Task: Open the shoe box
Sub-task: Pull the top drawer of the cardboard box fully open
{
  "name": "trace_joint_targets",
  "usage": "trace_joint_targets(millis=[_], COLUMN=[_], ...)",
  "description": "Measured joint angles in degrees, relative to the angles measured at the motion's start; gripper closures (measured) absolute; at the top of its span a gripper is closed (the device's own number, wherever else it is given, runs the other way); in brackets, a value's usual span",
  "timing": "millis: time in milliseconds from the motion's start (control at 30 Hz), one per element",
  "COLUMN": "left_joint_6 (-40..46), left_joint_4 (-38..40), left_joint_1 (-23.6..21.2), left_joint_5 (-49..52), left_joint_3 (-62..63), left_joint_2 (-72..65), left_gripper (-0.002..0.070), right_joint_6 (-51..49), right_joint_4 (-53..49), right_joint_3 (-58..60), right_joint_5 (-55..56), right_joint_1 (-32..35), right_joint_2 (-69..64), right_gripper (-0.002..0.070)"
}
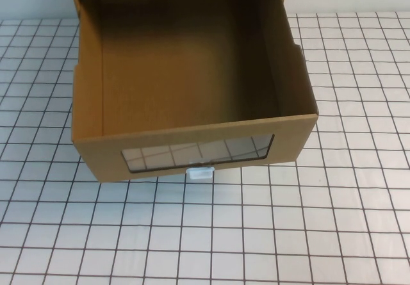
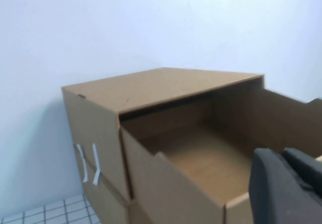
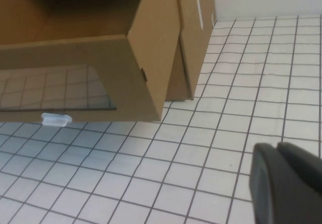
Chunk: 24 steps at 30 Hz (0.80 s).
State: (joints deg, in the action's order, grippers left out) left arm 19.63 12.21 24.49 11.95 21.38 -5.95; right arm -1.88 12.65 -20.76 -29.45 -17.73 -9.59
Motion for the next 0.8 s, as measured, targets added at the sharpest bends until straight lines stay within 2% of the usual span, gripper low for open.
trace_joint_targets(millis=[300, 533, 800], left_joint_6=[0.0, 1.0, 2.4], left_joint_4=[-0.9, -0.7, -0.7], left_joint_1=[0.0, 0.0, 0.0], left_joint_5=[-22.2, -20.1, -13.3], left_joint_3=[-21.4, -22.8, -22.8], left_joint_2=[1.6, 1.2, 1.0], left_gripper=[0.0677, 0.0677, 0.0677], right_joint_6=[0.0, 0.0, 0.0], right_joint_4=[1.0, 1.1, 1.1], right_joint_3=[2.6, 2.6, 2.6], right_joint_5=[2.2, 2.7, -0.2], right_joint_1=[0.0, 0.0, 0.0], right_joint_2=[0.2, 0.2, 0.2], right_gripper=[0.0689, 0.0689, 0.0689])
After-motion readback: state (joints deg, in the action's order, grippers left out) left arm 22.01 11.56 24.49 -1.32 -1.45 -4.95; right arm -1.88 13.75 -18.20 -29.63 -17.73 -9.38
